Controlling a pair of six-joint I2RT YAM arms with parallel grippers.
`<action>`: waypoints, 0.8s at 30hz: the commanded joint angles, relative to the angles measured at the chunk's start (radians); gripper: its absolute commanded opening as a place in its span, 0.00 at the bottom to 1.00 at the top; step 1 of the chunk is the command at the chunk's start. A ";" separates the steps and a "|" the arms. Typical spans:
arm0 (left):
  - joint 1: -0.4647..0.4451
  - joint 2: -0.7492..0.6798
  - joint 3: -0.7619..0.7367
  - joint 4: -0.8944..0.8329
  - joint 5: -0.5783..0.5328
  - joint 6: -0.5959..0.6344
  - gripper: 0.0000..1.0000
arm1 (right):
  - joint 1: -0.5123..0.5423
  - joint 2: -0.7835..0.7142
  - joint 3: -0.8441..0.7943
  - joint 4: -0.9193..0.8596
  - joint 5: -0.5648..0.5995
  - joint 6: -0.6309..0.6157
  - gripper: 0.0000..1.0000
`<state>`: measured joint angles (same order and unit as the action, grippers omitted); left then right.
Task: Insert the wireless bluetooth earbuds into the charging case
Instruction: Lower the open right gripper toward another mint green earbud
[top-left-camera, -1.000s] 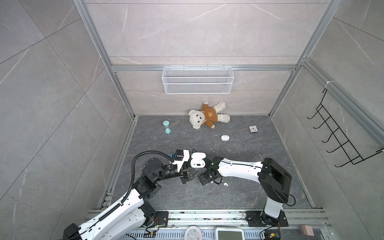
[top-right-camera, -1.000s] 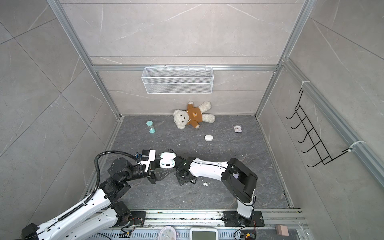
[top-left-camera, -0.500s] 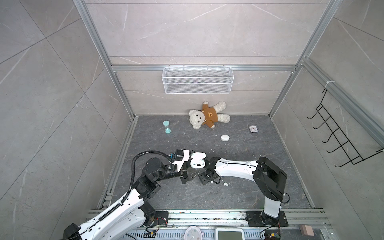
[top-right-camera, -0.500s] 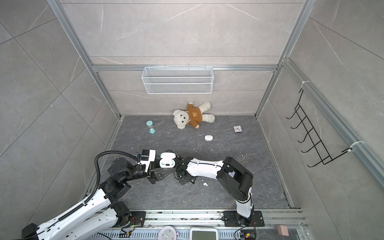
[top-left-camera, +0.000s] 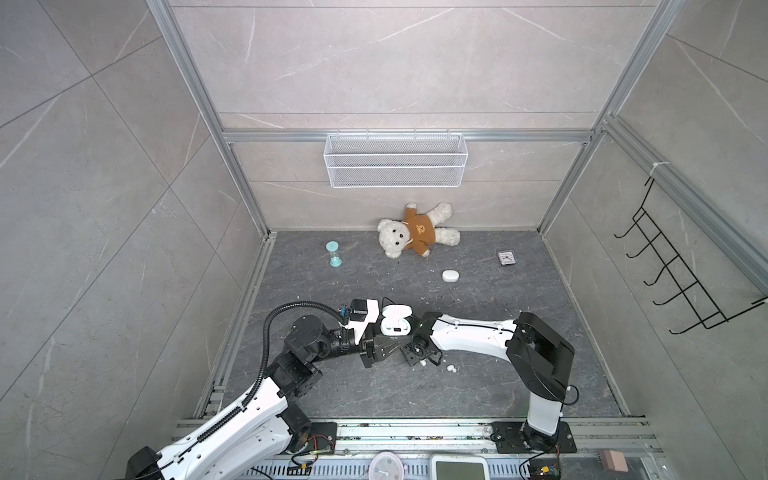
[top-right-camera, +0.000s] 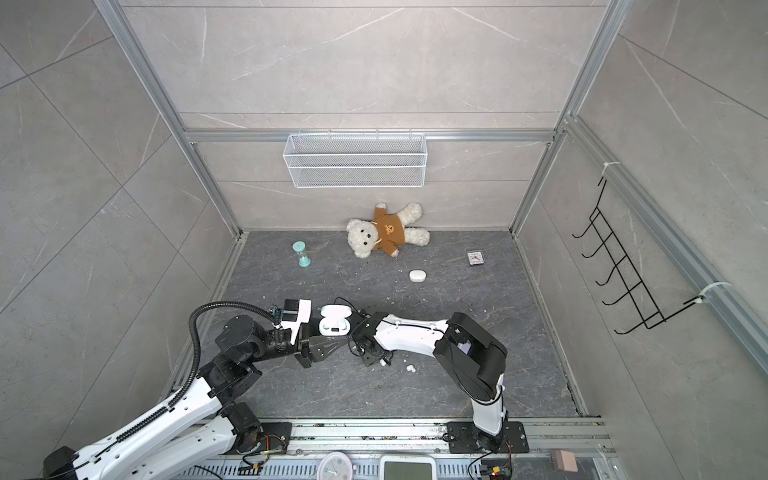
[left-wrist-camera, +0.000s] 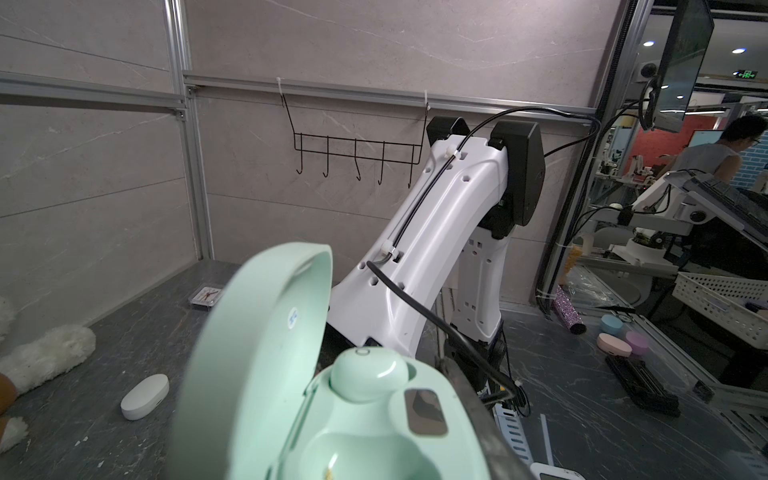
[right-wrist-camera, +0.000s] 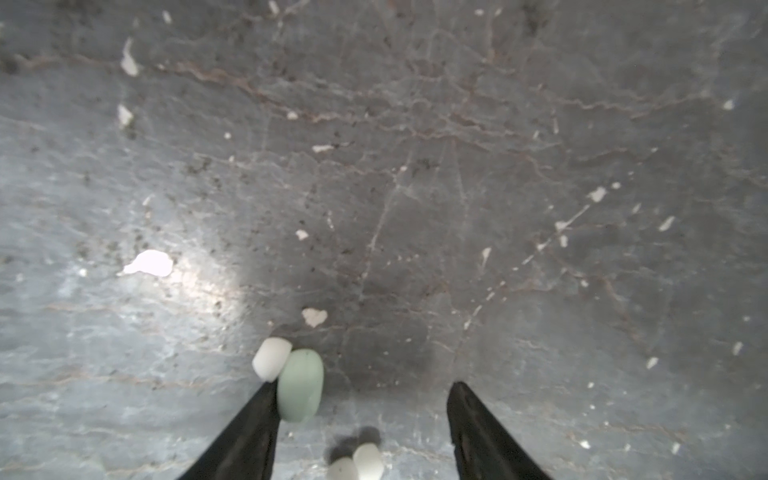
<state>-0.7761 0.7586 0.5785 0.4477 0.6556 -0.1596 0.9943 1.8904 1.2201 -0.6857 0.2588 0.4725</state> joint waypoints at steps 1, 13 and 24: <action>0.005 -0.007 0.024 0.028 -0.009 0.029 0.29 | -0.012 -0.014 -0.029 -0.052 0.036 -0.024 0.66; 0.004 -0.004 0.027 0.024 -0.009 0.028 0.28 | -0.034 -0.041 -0.059 -0.051 0.059 -0.045 0.66; 0.005 0.004 0.029 0.025 -0.011 0.027 0.28 | -0.067 -0.031 -0.050 -0.030 0.071 -0.074 0.66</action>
<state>-0.7761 0.7673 0.5785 0.4408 0.6552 -0.1596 0.9337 1.8526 1.1694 -0.6872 0.3031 0.4232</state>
